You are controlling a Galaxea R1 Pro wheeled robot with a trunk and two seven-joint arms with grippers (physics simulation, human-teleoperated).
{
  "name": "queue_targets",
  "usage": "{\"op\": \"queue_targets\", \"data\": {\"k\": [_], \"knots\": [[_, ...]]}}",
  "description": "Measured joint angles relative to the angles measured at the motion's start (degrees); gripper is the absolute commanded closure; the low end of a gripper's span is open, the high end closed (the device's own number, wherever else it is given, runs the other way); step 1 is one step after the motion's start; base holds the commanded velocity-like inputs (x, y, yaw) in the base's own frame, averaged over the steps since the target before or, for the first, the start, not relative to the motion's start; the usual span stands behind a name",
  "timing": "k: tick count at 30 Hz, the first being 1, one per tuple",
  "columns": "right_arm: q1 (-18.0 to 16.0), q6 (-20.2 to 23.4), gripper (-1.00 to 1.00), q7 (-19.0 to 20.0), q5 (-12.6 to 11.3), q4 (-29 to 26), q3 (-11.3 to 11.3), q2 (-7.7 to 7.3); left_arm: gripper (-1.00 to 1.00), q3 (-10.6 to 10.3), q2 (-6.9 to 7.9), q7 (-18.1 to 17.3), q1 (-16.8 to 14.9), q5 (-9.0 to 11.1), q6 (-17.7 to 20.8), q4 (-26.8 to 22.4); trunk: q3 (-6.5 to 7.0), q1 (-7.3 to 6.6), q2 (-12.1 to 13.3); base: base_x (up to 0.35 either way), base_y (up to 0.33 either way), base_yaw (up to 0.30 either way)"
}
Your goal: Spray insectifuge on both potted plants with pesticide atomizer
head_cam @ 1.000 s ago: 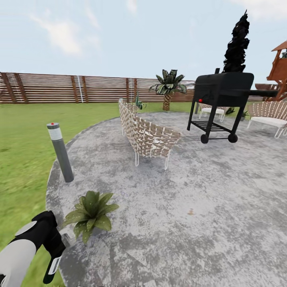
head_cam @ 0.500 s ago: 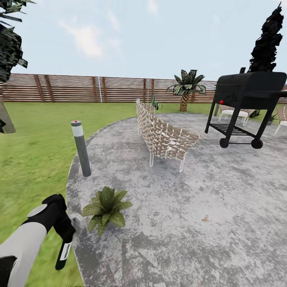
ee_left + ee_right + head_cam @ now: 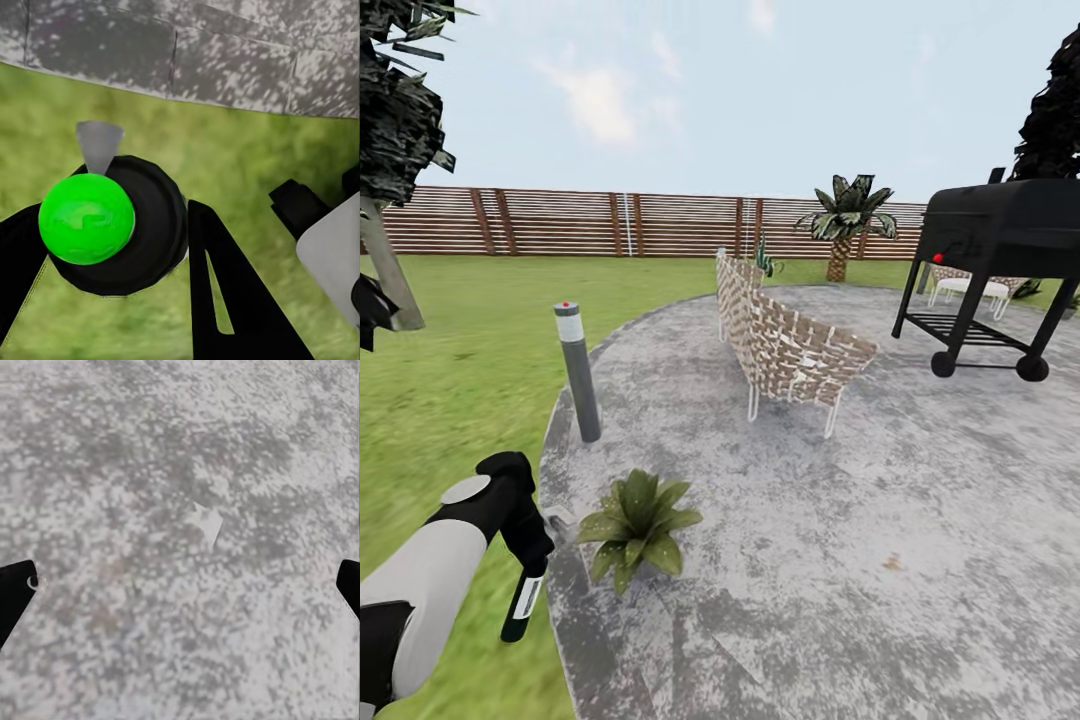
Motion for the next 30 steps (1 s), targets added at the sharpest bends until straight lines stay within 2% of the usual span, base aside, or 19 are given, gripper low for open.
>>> {"op": "queue_targets", "data": {"k": [16, 21, 24, 28, 30], "knots": [[0.0, 0.1, -1.00, 0.0, 0.0, -0.1, 0.0, 0.06, 1.00, -0.1, -0.24, -0.1, 0.0, -0.1, 0.0, 0.0, 0.00, 0.00, 0.0, 0.260, -0.171, 0.001], [0.0, 0.1, -1.00, -0.1, -0.1, -0.1, 0.0, 0.09, 1.00, -0.1, -0.38, -0.2, 0.0, 0.0, -0.1, 0.0, 0.00, 0.00, 0.0, 0.221, -0.210, 0.174], [0.0, 0.1, -1.00, -0.1, 0.0, -0.1, 0.0, 0.09, 1.00, -0.7, -0.60, -1.6, 0.0, -0.2, -0.2, 0.0, 0.00, 0.00, 0.0, 0.212, -0.212, 0.266], [0.0, 0.1, -1.00, -0.1, 0.0, -0.1, 0.0, 0.09, 1.00, -3.6, -0.32, -2.1, -0.1, -0.3, -0.3, 0.0, 0.00, 0.00, 0.0, 0.210, -0.212, 0.276], [0.0, 0.1, -1.00, -0.1, -0.1, -0.1, 0.0, 0.09, 1.00, -4.3, -0.32, -2.1, -0.1, -0.4, -0.2, 0.0, 0.00, 0.01, 0.0, 0.210, -0.212, 0.269]]}}
